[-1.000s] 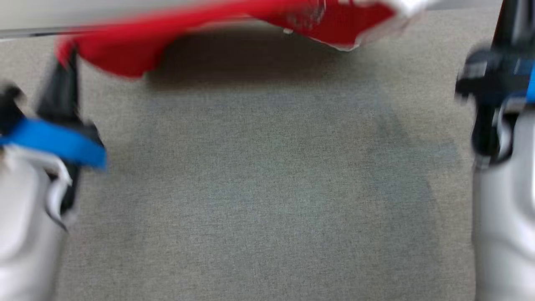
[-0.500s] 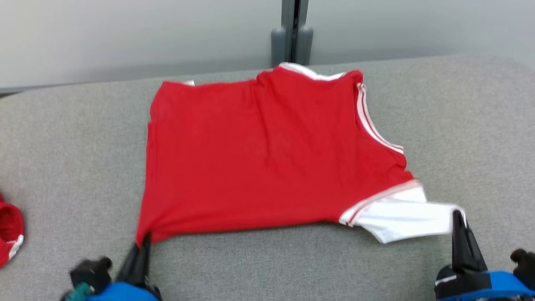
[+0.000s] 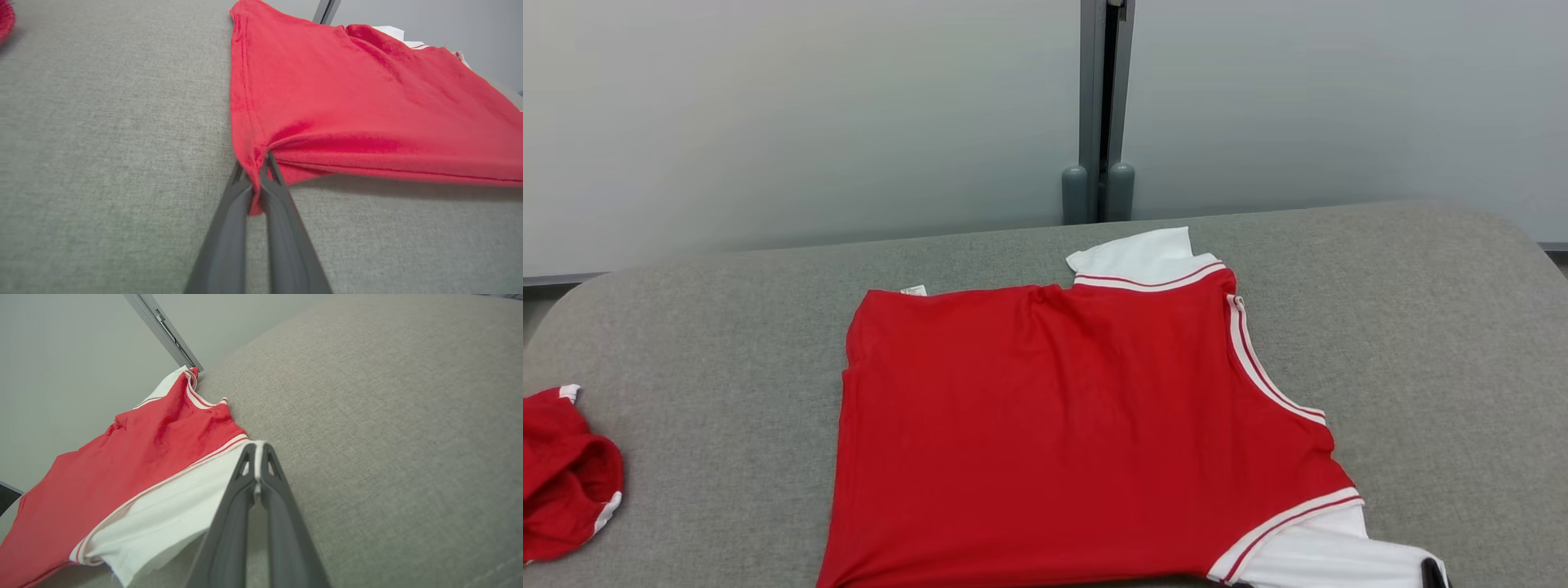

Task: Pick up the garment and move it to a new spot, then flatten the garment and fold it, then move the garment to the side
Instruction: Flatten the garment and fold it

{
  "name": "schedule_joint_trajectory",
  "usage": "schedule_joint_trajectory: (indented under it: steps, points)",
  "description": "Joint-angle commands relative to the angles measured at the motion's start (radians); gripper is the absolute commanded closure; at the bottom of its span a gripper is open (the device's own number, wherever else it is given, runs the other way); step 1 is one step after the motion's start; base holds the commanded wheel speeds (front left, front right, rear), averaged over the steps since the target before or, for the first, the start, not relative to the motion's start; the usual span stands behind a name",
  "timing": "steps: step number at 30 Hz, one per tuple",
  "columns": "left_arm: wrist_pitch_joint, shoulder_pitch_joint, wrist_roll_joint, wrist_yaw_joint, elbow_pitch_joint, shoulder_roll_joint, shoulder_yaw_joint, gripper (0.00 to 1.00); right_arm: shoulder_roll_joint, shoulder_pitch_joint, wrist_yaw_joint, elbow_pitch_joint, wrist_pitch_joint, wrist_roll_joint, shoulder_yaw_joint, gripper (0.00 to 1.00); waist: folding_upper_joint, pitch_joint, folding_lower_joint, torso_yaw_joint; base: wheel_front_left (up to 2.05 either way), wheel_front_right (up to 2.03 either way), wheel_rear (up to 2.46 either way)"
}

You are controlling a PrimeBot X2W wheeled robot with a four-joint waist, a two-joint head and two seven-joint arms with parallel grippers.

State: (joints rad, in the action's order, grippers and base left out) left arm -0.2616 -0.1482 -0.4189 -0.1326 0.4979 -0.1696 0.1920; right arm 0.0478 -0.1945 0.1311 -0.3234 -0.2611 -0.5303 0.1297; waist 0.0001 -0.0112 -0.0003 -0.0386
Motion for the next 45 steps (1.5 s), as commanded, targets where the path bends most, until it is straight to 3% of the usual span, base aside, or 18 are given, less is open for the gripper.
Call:
schedule_joint_trajectory:
  steps: [1, 7, 14, 28, 38, 39, 40, 41, 45]
  points:
    - [-0.004, -0.009, 0.004, 0.003, -0.004, -0.002, -0.012, 1.00, 0.006, -0.016, -0.001, 0.001, -0.006, -0.002, 0.004, 1.00, -0.0001, -0.003, 0.0003, 0.001, 0.00, 0.00, 0.00]
    - [-0.004, -0.019, 0.028, 0.003, -0.040, -0.007, -0.004, 1.00, 0.007, -0.032, -0.001, 0.025, -0.006, -0.024, 0.001, 1.00, -0.0001, -0.010, 0.0003, 0.009, 0.00, 0.00, 0.00]
    - [-0.004, 0.056, 0.017, 0.003, -0.077, 0.002, 0.011, 1.00, 0.006, 0.097, -0.001, 0.024, -0.005, -0.026, 0.001, 1.00, -0.0001, 0.022, 0.0003, 0.019, 0.00, 0.00, 0.00]
    - [-0.005, 0.340, -0.043, 0.003, 0.012, -0.028, 0.096, 1.00, 0.006, 0.510, 0.000, -0.163, -0.005, 0.110, -0.017, 1.00, -0.0001, 0.199, 0.0003, 0.053, 0.00, 0.00, 0.00]
    - [-0.005, 0.451, -0.069, 0.003, 0.075, -0.061, 0.119, 1.00, 0.006, 0.672, 0.000, -0.263, -0.005, 0.200, 0.012, 1.00, -0.0001, 0.268, 0.0003, 0.056, 0.00, 0.00, 0.00]
    - [-0.005, 0.455, -0.064, 0.003, 0.079, -0.060, 0.116, 0.77, 0.007, 0.679, 0.000, -0.265, -0.005, 0.216, 0.022, 0.59, -0.0001, 0.271, 0.0003, 0.055, 0.00, 0.00, 0.00]
    - [-0.005, 0.459, -0.062, 0.003, 0.081, -0.057, 0.114, 0.09, 0.006, 0.683, 0.000, -0.276, -0.005, 0.225, 0.017, 0.00, -0.0001, 0.272, 0.0003, 0.055, 0.00, 0.00, 0.00]
    - [-0.005, 0.459, -0.056, 0.003, 0.087, -0.056, 0.111, 0.00, 0.005, 0.685, 0.000, -0.277, -0.005, 0.226, 0.015, 0.00, -0.0001, 0.272, 0.0003, 0.054, 0.00, 0.00, 0.00]
    - [-0.005, 0.431, -0.018, 0.003, 0.079, -0.047, 0.087, 0.00, 0.006, 0.648, 0.000, -0.238, -0.005, 0.291, 0.014, 0.00, -0.0001, 0.258, 0.0003, 0.055, 0.00, 0.00, 0.00]
